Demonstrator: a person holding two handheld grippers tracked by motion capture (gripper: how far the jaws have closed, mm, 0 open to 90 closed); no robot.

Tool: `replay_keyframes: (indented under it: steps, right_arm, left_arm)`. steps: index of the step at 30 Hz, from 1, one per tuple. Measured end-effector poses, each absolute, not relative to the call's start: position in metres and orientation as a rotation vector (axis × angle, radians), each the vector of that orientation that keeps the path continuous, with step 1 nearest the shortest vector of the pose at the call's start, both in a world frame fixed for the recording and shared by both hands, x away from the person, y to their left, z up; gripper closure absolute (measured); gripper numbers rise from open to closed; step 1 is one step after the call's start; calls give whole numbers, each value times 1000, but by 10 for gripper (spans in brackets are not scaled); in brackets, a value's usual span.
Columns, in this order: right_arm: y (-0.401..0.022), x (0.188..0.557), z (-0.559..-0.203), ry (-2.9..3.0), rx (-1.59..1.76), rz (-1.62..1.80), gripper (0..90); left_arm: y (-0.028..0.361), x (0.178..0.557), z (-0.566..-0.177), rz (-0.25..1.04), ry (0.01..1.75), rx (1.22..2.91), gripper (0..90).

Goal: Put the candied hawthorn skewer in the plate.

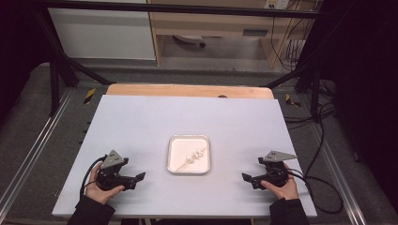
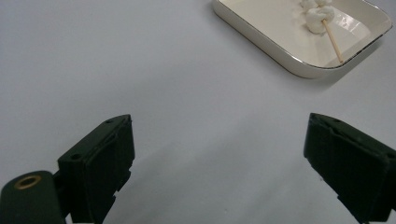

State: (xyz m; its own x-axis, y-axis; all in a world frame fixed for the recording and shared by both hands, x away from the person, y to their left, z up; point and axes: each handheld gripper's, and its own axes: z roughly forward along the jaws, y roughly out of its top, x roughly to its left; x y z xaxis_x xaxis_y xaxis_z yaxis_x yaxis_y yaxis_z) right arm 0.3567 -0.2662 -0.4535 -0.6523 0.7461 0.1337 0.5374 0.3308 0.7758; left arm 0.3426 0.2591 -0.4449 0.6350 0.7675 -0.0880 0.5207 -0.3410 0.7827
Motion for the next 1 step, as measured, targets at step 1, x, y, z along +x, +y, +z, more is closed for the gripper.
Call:
replay_keyframes:
  steps: [1]
  right_arm:
    - [-266, 357, -454, 2348, 1160, 1224, 7]
  left_arm:
    - [259, 343, -445, 381, 1006, 2031, 87]
